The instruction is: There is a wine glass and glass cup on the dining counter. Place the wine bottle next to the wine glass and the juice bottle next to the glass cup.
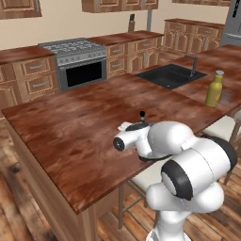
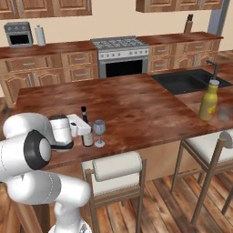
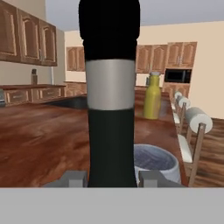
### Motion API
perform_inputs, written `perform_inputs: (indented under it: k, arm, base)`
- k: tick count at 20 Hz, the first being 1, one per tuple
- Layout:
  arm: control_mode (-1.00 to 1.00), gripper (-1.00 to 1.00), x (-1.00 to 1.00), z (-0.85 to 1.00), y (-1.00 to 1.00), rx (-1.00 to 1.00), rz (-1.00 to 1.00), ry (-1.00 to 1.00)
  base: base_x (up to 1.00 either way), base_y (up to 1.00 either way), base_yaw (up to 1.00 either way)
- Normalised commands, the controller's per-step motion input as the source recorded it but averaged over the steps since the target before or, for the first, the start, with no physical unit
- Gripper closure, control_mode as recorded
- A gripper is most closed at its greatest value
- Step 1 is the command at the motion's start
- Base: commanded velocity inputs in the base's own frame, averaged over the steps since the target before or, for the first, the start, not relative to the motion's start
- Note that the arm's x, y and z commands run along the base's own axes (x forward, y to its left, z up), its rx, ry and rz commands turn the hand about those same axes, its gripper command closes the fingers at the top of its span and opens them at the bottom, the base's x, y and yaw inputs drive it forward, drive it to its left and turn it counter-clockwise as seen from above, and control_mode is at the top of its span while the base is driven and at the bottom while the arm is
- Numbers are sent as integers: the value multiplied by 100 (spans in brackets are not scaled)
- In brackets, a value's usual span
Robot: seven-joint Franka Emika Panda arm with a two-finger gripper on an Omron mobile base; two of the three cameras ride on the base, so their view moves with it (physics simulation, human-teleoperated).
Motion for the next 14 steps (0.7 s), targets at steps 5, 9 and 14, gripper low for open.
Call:
perform_inputs:
  k: [5,9,14]
  arm:
    - [-100,100,-5,-34,0,6,0,-9]
    - [-100,100,-15,-36,0,4,0,-5]
    - [-100,100,-9,-37,0,5,0,-7]
  base:
    - [0,0,0]
    - [0,0,0]
    - [0,0,0]
